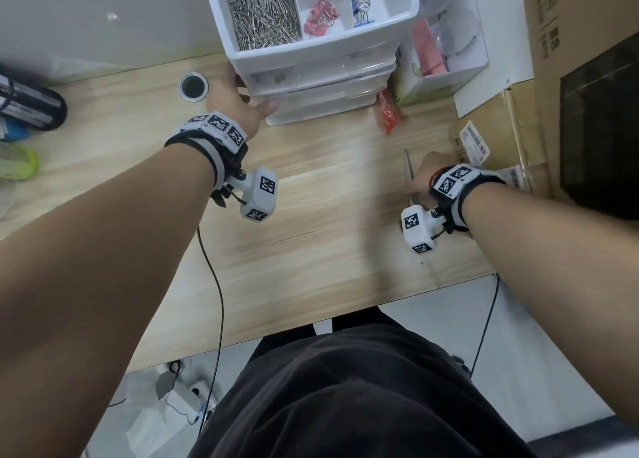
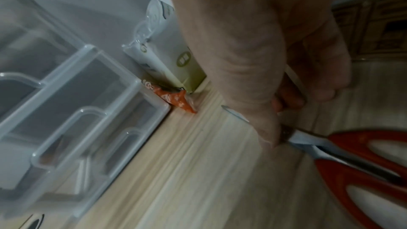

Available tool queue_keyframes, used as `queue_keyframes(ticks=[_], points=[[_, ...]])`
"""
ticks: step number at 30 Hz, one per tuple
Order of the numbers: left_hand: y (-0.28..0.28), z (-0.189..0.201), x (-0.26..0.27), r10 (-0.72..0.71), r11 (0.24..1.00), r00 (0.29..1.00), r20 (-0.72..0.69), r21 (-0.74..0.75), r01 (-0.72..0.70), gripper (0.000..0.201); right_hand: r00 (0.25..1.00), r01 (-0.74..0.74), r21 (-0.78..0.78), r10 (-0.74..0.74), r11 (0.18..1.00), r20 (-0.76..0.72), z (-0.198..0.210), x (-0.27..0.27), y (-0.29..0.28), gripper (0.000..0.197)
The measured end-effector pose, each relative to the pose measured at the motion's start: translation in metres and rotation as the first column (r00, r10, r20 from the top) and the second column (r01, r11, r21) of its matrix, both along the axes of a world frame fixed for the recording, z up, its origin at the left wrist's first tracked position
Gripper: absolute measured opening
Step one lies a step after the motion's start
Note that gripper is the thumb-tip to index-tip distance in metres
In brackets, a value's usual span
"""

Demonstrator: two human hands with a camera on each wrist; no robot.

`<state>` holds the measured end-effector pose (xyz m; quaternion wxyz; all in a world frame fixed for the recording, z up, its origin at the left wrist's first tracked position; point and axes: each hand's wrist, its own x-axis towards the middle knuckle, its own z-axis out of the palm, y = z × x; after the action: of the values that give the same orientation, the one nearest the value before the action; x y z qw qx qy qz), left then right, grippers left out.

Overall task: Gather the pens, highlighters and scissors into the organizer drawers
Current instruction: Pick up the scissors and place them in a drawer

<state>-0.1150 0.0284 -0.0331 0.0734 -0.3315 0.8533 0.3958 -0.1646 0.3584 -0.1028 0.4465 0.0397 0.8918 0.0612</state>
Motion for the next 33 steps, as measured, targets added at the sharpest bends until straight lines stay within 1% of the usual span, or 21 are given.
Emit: queue_keyframes(ticks=[1, 2, 3, 5, 7, 8, 10, 11, 13, 16, 17, 18, 19, 21, 23, 25, 27, 29, 31, 32, 33], points=[[0.001, -0.003, 0.002, 0.022, 1.0, 1.0, 0.015, 0.005, -0.022, 0.071, 0.999, -0.03, 0.019, 0.03, 0.999, -0.02, 0.003, 0.002, -0.005, 0.045], [0.003, -0.007, 0.003, 0.061, 0.998, 0.997, 0.051, 0.026, -0.062, 0.075, 0.999, -0.047, 0.024, 0.048, 0.999, -0.022, 0.013, 0.008, -0.01, 0.032], [0.007, -0.009, 0.005, 0.108, 0.992, 0.989, 0.104, 0.06, -0.115, 0.078, 0.998, -0.042, 0.021, 0.043, 0.999, -0.036, 0.019, 0.01, -0.017, 0.025], [0.014, -0.018, 0.011, 0.163, 0.973, 0.959, 0.232, 0.125, -0.196, 0.083, 0.998, -0.045, -0.014, 0.045, 0.999, -0.034, 0.032, 0.014, -0.025, 0.026], [0.025, -0.025, 0.021, 0.133, 0.963, 0.931, 0.339, 0.179, -0.203, 0.086, 1.0, -0.026, -0.1, 0.024, 0.995, -0.017, 0.034, 0.019, -0.031, 0.029], [0.03, -0.03, 0.027, 0.104, 0.952, 0.923, 0.371, 0.232, -0.201, 0.086, 1.0, -0.02, -0.144, 0.022, 0.989, 0.017, 0.033, 0.02, -0.035, 0.031], [0.042, -0.035, 0.038, -0.003, 0.921, 0.922, 0.388, 0.361, -0.149, 0.087, 0.997, -0.011, -0.265, 0.032, 0.964, 0.075, 0.036, 0.023, -0.048, 0.033], [0.049, -0.033, 0.043, -0.086, 0.907, 0.921, 0.379, 0.412, -0.085, 0.085, 0.995, 0.022, -0.35, 0.013, 0.936, 0.098, 0.039, 0.022, -0.056, 0.031], [0.064, -0.026, 0.051, -0.231, 0.868, 0.906, 0.354, 0.495, 0.028, 0.071, 0.989, 0.123, -0.514, -0.063, 0.849, 0.133, 0.044, 0.02, -0.075, 0.028], [0.077, -0.02, 0.057, -0.334, 0.789, 0.888, 0.317, 0.61, 0.078, 0.05, 0.977, 0.213, -0.692, -0.166, 0.69, 0.136, 0.053, 0.018, -0.109, 0.021], [0.078, -0.018, 0.058, -0.358, 0.769, 0.887, 0.29, 0.63, 0.105, 0.04, 0.964, 0.265, -0.734, -0.193, 0.626, 0.183, 0.057, 0.018, -0.12, 0.019], [0.076, -0.02, 0.058, -0.365, 0.768, 0.895, 0.255, 0.626, 0.134, 0.031, 0.943, 0.333, -0.764, -0.218, 0.553, 0.253, 0.056, 0.017, -0.128, 0.016], [0.072, -0.021, 0.059, -0.35, 0.789, 0.907, 0.233, 0.595, 0.151, 0.023, 0.915, 0.404, -0.774, -0.229, 0.488, 0.333, 0.056, 0.017, -0.133, 0.016], [0.061, -0.025, 0.061, -0.257, 0.844, 0.939, 0.228, 0.527, 0.103, 0.007, 0.857, 0.516, -0.754, -0.252, 0.407, 0.45, 0.052, 0.013, -0.138, 0.014], [0.049, -0.028, 0.064, -0.13, 0.853, 0.957, 0.258, 0.521, -0.024, 0.009, 0.787, 0.615, -0.71, -0.323, 0.344, 0.525, 0.047, 0.008, -0.141, 0.012], [0.039, -0.032, 0.065, 0.002, 0.85, 0.95, 0.313, 0.5, -0.167, 0.009, 0.704, 0.701, -0.647, -0.434, 0.301, 0.562, 0.042, 0.002, -0.142, 0.013], [0.029, -0.036, 0.067, 0.139, 0.836, 0.922, 0.361, 0.456, -0.305, 0.017, 0.622, 0.768, -0.589, -0.514, 0.251, 0.591, 0.039, -0.004, -0.143, 0.017], [0.02, -0.04, 0.071, 0.242, 0.82, 0.893, 0.38, 0.412, -0.398, 0.031, 0.547, 0.803, -0.575, -0.578, 0.158, 0.605, 0.032, -0.01, -0.144, 0.021], [0.011, -0.042, 0.072, 0.31, 0.8, 0.875, 0.372, 0.395, -0.452, 0.05, 0.467, 0.825, -0.562, -0.627, 0.055, 0.624, 0.024, -0.016, -0.148, 0.019], [0.007, -0.042, 0.071, 0.333, 0.786, 0.873, 0.355, 0.407, -0.466, 0.054, 0.438, 0.832, -0.554, -0.635, 0.018, 0.637, 0.022, -0.018, -0.15, 0.016], [0.006, -0.042, 0.068, 0.356, 0.766, 0.875, 0.328, 0.434, -0.474, 0.054, 0.416, 0.836, -0.549, -0.638, -0.012, 0.648, 0.021, -0.019, -0.151, 0.015]])
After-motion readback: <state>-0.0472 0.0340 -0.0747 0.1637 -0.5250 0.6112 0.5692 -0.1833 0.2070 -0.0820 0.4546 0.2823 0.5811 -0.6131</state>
